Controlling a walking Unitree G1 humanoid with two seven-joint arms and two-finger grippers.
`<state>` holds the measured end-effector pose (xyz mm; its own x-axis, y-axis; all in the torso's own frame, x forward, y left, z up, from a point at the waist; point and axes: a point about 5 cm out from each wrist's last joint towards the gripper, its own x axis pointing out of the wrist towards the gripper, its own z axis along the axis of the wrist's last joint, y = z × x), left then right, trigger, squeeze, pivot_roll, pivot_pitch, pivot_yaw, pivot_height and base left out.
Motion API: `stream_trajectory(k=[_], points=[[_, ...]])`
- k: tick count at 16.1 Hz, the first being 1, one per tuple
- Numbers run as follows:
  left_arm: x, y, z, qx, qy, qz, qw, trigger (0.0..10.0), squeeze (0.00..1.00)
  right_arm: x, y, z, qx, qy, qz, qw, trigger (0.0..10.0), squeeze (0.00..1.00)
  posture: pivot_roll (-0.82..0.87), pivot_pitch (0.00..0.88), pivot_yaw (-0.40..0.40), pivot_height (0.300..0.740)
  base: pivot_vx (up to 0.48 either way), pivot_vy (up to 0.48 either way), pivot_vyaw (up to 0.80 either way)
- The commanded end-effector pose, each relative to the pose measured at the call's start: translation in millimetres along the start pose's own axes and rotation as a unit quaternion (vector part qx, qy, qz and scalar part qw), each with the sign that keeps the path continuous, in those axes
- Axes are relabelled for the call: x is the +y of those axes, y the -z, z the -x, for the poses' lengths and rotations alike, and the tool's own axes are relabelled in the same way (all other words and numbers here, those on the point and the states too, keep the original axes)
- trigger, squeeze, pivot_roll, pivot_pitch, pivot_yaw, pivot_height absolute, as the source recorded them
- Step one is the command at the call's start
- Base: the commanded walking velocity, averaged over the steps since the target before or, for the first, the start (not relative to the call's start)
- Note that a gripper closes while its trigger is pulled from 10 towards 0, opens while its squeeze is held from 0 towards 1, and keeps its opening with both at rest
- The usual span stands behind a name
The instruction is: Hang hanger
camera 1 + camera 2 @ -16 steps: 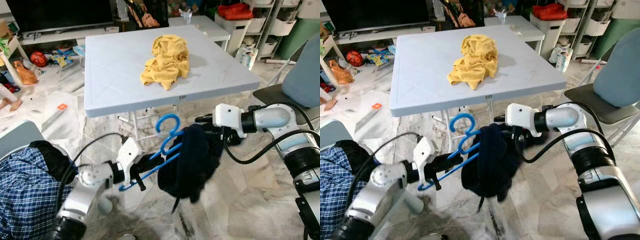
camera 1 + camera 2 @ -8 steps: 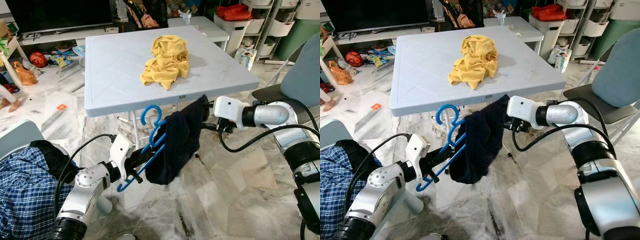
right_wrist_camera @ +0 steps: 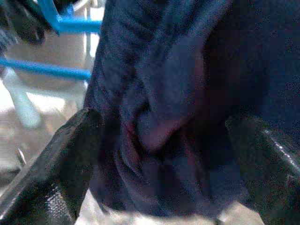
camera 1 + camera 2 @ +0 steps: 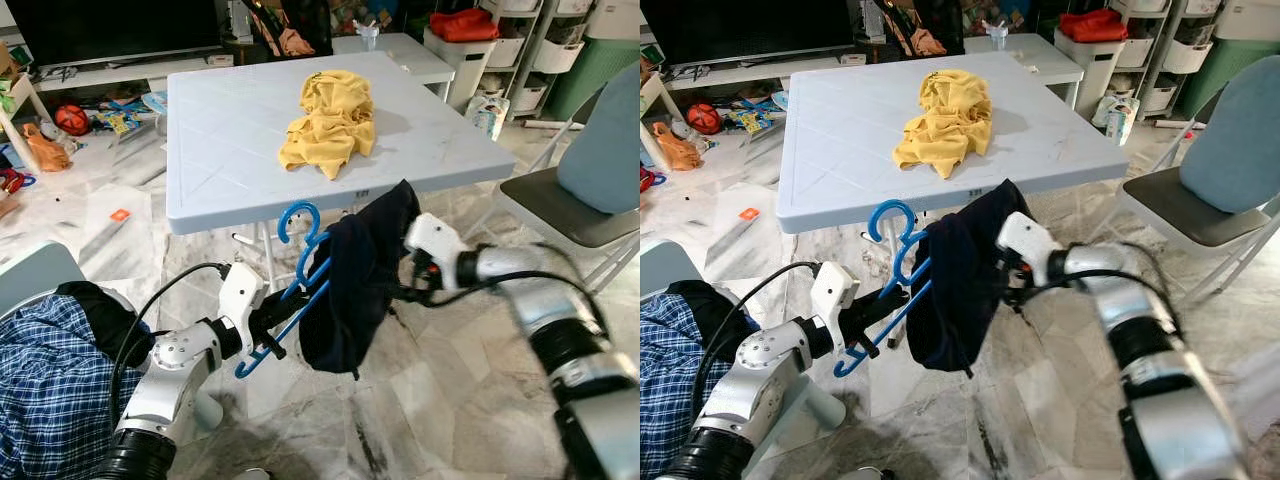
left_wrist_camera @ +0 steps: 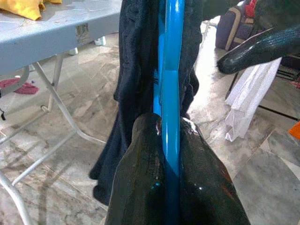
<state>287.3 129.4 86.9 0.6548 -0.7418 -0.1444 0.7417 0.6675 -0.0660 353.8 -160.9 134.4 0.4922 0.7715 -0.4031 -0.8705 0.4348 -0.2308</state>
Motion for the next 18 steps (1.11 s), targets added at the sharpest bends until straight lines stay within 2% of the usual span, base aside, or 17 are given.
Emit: stream_trajectory(k=[1, 2, 3, 4, 5, 11, 18], points=[[4.4, -15.7, -3.0, -0.029, -0.001, -0.018, 0.999, 0.0, 0.00, -0.5, -0.7, -0.7, -0.013, 0.020, -0.027, 0.999, 10.0, 1.00, -0.09, 0.000, 0.006, 0.740, 0.000, 0.000, 0.00], [3.4, -16.6, -3.8, -0.031, 0.002, -0.019, 0.999, 0.0, 0.00, 2.9, 2.0, -7.2, -0.022, 0.039, -0.058, 0.997, 10.0, 0.48, -0.09, 0.000, 0.006, 0.740, 0.000, 0.000, 0.00], [2.5, -16.8, -4.2, -0.032, 0.003, -0.020, 0.999, 0.0, 0.00, 4.5, 3.2, -11.4, -0.030, 0.054, -0.083, 0.995, 9.1, 0.00, -0.09, 0.000, 0.006, 0.740, 0.000, 0.000, 0.00], [2.3, -16.9, -4.5, -0.033, 0.003, -0.019, 0.999, 0.0, 0.00, 5.1, 3.7, -13.2, -0.033, 0.064, -0.098, 0.993, 7.2, 0.00, -0.09, 0.000, 0.004, 0.740, 0.000, 0.000, 0.00], [2.3, -16.9, -4.8, -0.033, 0.003, -0.020, 0.999, 0.0, 0.00, 5.0, 3.9, -13.7, -0.035, 0.072, -0.104, 0.991, 0.0, 0.00, -0.09, 0.000, 0.003, 0.740, 0.000, 0.000, 0.00], [6.1, -17.5, -2.1, -0.033, -0.005, -0.024, 0.999, 0.0, 0.00, -2.0, 1.5, -9.9, -0.041, 0.097, -0.119, 0.987, 0.0, 0.00, -0.09, 0.000, 0.002, 0.740, 0.000, 0.000, 0.00], [1.1, -15.8, -5.1, -0.030, 0.007, -0.022, 0.999, 0.0, 0.00, 4.8, -6.3, -25.7, -0.082, 0.118, -0.162, 0.976, 0.0, 0.00, -0.08, 0.000, 0.004, 0.740, 0.000, 0.000, 0.00]])
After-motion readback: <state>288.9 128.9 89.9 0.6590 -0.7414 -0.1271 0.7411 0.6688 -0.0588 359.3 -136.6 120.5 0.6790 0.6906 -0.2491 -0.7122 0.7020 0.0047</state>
